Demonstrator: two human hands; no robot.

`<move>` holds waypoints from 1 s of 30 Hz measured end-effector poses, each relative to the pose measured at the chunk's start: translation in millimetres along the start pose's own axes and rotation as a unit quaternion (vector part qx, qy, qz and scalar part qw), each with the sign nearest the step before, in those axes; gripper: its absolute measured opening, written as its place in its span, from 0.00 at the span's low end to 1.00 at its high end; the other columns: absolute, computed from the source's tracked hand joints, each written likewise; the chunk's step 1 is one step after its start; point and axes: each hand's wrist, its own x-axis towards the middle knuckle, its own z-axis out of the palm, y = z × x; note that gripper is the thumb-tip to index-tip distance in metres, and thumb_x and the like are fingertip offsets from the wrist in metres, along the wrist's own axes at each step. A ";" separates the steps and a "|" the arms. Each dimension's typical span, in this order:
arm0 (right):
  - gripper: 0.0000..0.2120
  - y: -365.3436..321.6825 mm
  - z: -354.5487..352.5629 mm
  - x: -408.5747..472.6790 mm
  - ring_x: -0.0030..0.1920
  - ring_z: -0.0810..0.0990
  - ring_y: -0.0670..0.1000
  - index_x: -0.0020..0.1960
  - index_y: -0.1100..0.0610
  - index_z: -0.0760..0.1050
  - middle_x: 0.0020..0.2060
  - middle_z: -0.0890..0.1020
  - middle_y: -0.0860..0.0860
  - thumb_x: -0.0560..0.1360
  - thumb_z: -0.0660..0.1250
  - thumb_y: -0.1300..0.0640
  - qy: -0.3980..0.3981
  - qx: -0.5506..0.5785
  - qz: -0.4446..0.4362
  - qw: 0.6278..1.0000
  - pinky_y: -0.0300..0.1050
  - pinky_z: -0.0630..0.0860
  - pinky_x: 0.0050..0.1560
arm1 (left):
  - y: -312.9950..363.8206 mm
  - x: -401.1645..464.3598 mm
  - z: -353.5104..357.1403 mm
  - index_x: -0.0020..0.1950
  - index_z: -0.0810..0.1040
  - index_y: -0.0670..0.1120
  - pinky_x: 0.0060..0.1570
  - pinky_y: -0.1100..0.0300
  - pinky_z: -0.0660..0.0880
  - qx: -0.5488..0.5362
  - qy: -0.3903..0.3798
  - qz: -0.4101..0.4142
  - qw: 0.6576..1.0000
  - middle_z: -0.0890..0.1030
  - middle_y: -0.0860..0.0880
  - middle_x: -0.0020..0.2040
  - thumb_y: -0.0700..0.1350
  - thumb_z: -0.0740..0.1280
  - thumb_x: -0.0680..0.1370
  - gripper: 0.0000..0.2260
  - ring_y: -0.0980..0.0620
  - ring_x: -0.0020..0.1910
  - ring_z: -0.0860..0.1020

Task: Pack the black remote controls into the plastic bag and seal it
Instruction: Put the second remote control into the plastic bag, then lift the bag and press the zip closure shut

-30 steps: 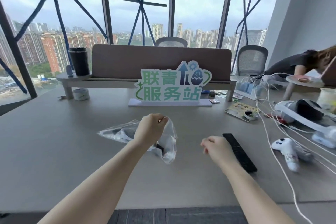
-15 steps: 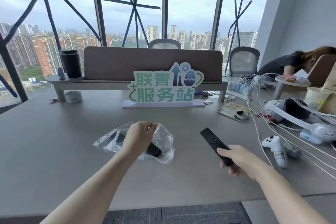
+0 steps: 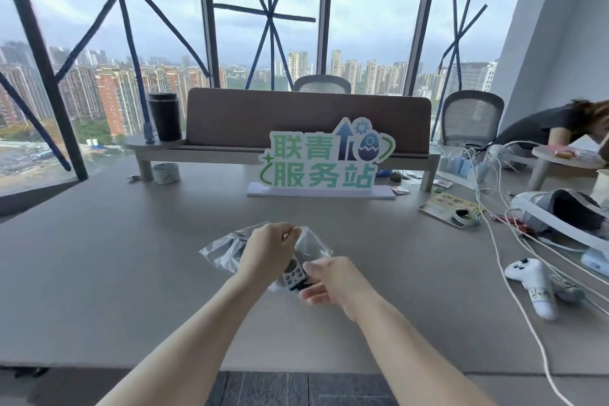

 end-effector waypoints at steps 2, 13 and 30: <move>0.09 9.4 -2.8 3.7 0.25 0.78 0.55 0.43 0.65 0.80 0.32 0.83 0.57 0.75 0.64 0.61 0.119 -0.062 -0.045 0.990 0.46 0.75 0.28 | -7.1 -1.1 -1.9 0.32 0.71 0.42 0.37 0.53 0.71 -0.001 -0.004 -0.003 1.000 0.76 0.47 0.29 0.50 0.61 0.78 0.17 0.45 0.34 0.73; 0.09 0.9 -15.5 24.4 0.38 0.82 0.53 0.47 0.49 0.81 0.41 0.86 0.49 0.74 0.62 0.57 0.189 -0.308 -0.143 0.922 0.46 0.79 0.43 | -14.0 -14.3 -17.5 0.62 0.75 0.59 0.40 0.58 0.76 0.174 -0.248 0.023 0.953 0.82 0.52 0.48 0.53 0.68 0.69 0.22 0.49 0.42 0.79; 0.12 -146.6 -30.5 -31.2 0.21 0.78 0.48 0.48 0.60 0.84 0.32 0.84 0.57 0.74 0.63 0.67 0.214 0.096 -0.268 0.934 0.40 0.77 0.23 | 45.8 46.1 -139.9 0.35 0.84 0.46 0.33 0.52 0.83 -0.027 0.160 -0.029 0.986 0.84 0.45 0.31 0.40 0.65 0.69 0.08 0.44 0.30 0.83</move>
